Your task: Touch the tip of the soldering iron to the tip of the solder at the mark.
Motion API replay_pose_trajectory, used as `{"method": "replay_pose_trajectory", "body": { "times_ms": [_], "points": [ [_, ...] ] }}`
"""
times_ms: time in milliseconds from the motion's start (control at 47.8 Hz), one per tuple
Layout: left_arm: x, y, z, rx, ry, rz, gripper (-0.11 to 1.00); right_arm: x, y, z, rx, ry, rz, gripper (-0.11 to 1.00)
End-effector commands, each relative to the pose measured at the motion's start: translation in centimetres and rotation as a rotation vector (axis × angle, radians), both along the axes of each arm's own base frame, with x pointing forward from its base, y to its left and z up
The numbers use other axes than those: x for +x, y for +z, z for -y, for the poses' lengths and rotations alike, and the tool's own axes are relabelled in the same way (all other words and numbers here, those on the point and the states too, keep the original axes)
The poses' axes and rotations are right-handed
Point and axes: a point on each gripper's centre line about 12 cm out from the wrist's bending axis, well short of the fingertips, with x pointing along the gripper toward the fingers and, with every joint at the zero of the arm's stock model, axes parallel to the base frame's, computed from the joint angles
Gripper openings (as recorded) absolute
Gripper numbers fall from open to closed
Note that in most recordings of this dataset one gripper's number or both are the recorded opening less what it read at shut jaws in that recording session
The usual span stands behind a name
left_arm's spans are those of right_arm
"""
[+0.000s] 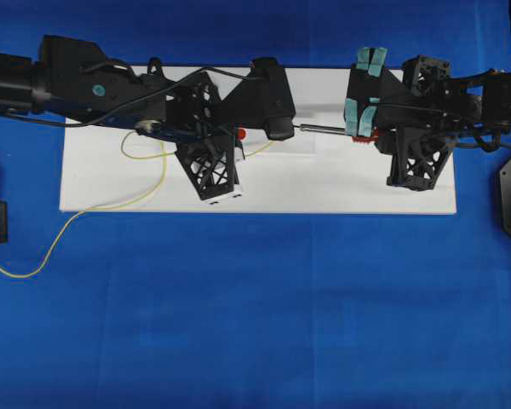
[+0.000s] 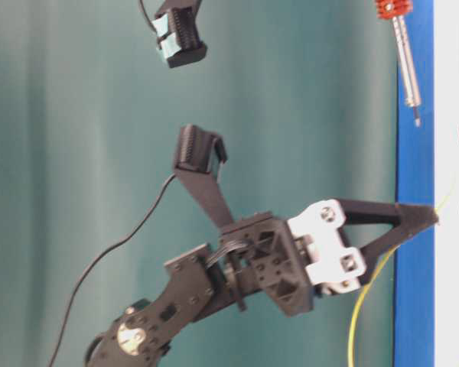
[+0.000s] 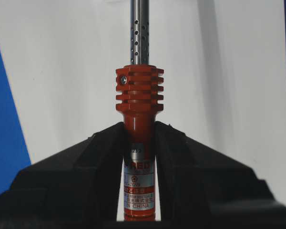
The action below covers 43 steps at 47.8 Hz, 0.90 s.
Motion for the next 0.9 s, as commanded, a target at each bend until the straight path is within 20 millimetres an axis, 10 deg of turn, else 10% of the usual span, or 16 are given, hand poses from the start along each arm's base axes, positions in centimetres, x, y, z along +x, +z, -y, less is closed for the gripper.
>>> {"method": "replay_pose_trajectory", "body": {
  "times_ms": [0, 878],
  "points": [
    [0.7, 1.1, -0.5, 0.009, 0.005, 0.047, 0.02, 0.0, 0.6, 0.0, -0.007, 0.002, 0.027, 0.06],
    [0.8, 0.7, -0.6, 0.008, 0.007, 0.036, 0.02, 1.9, -0.9, 0.3, -0.001, 0.007, -0.010, 0.06]
  ]
}}
